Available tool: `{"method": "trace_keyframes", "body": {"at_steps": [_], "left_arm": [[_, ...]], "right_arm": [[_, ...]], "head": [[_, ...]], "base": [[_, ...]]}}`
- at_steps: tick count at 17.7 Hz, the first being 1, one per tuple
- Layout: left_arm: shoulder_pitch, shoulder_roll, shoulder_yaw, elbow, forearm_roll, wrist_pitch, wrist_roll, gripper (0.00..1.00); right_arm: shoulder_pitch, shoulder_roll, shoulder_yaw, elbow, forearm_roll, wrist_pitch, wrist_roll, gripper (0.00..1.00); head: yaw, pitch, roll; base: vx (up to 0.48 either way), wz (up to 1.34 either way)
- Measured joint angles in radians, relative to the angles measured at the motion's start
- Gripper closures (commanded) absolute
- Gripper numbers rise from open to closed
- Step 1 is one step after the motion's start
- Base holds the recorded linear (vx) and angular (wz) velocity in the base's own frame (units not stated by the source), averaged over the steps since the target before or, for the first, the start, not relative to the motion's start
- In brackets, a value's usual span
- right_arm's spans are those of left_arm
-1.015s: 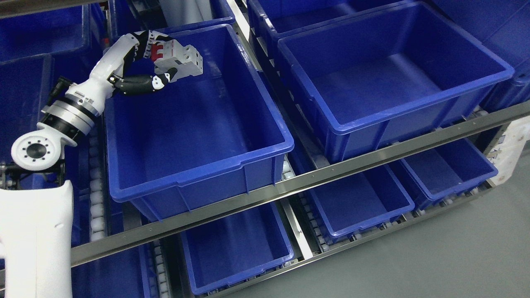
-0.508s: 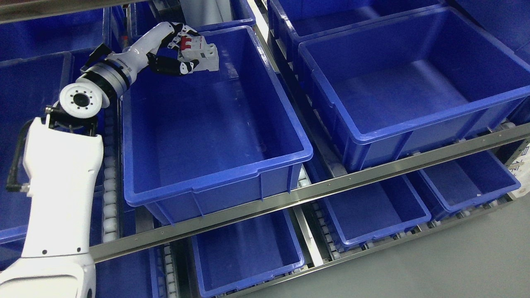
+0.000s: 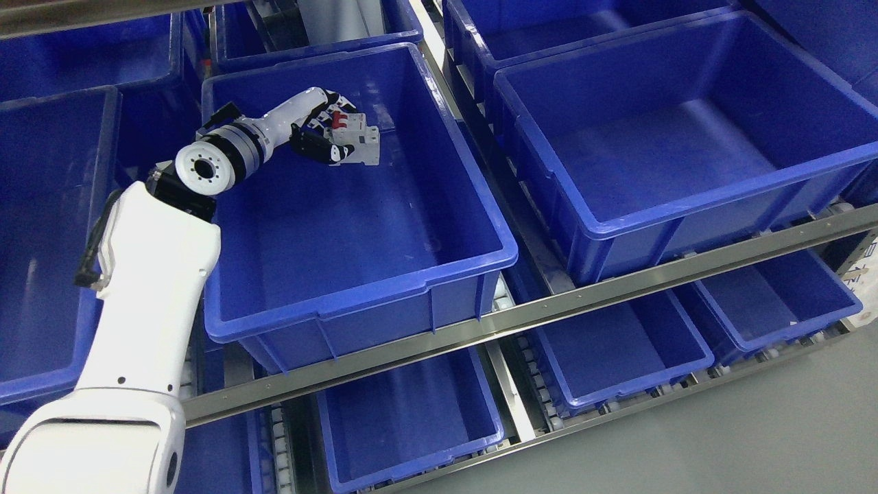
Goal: Place circuit breaker on shelf
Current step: 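Lower the left hand with the breaker into the nearest blue bin, then open the left hand to release the breaker and withdraw the arm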
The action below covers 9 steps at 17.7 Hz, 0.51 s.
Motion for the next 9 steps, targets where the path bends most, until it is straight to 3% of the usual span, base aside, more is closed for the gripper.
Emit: {"method": "trace_keyframes", "body": {"at_steps": [4,9], "left_arm": [[-0.015,-0.021,-0.045,0.095,-0.013,0.000,0.021,0.64],[-0.027,-0.035,-0.081,0.170,-0.020,-0.002,0.044,0.36]], "right_arm": [[0.000,0.000,0.000,0.000,0.000,0.000,0.000,0.00],[0.000,0.000,0.000,0.000,0.000,0.000,0.000,0.00]], "head": [[0.0000,0.000,0.000],[0.0000,0.000,0.000]], "base": [[0.000,0.00],[0.000,0.00]]}}
